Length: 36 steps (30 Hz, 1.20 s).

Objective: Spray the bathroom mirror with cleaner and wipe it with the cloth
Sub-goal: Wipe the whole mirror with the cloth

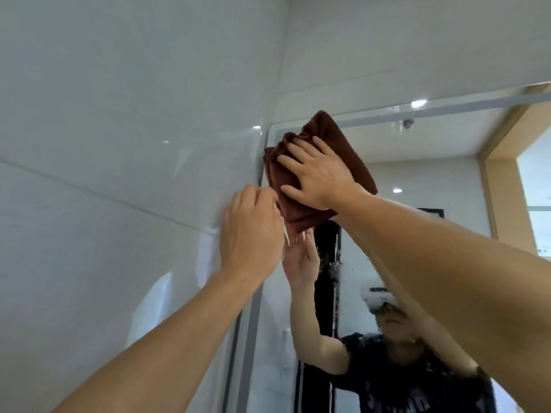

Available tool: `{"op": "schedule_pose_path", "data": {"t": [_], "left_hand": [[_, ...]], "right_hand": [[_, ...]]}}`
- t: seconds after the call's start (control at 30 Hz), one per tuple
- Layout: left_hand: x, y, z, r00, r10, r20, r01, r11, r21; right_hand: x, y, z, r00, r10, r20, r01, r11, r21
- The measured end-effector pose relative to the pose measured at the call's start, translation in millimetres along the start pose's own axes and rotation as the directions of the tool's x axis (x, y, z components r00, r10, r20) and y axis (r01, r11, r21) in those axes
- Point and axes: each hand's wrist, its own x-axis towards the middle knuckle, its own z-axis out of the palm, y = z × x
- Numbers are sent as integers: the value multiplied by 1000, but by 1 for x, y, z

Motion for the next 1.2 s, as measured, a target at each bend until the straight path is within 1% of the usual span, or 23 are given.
{"op": "schedule_pose_path", "data": {"t": [0.07,0.2,0.3,0.4,0.57,0.73,0.83,0.9,0.97,1.07,1.13,1.2], "left_hand": [[4,1,-1,1000,11,-18,-12,1000,-22],[11,-3,-1,999,24,-46,-27,997,-68],[12,-6,0,998,29,-53,-34,995,-98],[2,-10,-1,1000,3,-18,-5,996,-91],[-39,-17,-6,997,-42,65,45,998,-34],[-90,-26,-15,989,-119,88,122,992,-31],[-122,-25,-24,978,-183,104,189,981,-47],[-139,-23,-28,967,-214,141,225,972,-67],[-153,-22,-32,945,-256,203,269,962,-39],[-164,-18,-36,910,-294,291,294,955,45],[-161,-14,-39,908,-283,310,280,959,55],[-148,-10,-39,908,-267,322,260,963,66]], "right_hand": [[18,14,-1,997,81,-10,-82,997,-13],[59,10,1,988,154,26,-154,988,1],[70,-4,6,983,183,7,-183,983,3],[61,-18,9,983,182,6,-182,983,21],[21,-55,9,983,181,21,-182,982,48],[-38,-104,12,987,144,70,-149,986,75],[-81,-140,15,991,106,87,-116,986,120],[-113,-165,17,994,63,90,-76,986,151],[-143,-181,20,993,4,121,-24,986,164],[-169,-180,17,987,-36,155,12,988,156],[-172,-158,10,987,-34,156,15,993,120],[-169,-123,2,991,7,134,-17,997,78]]}}
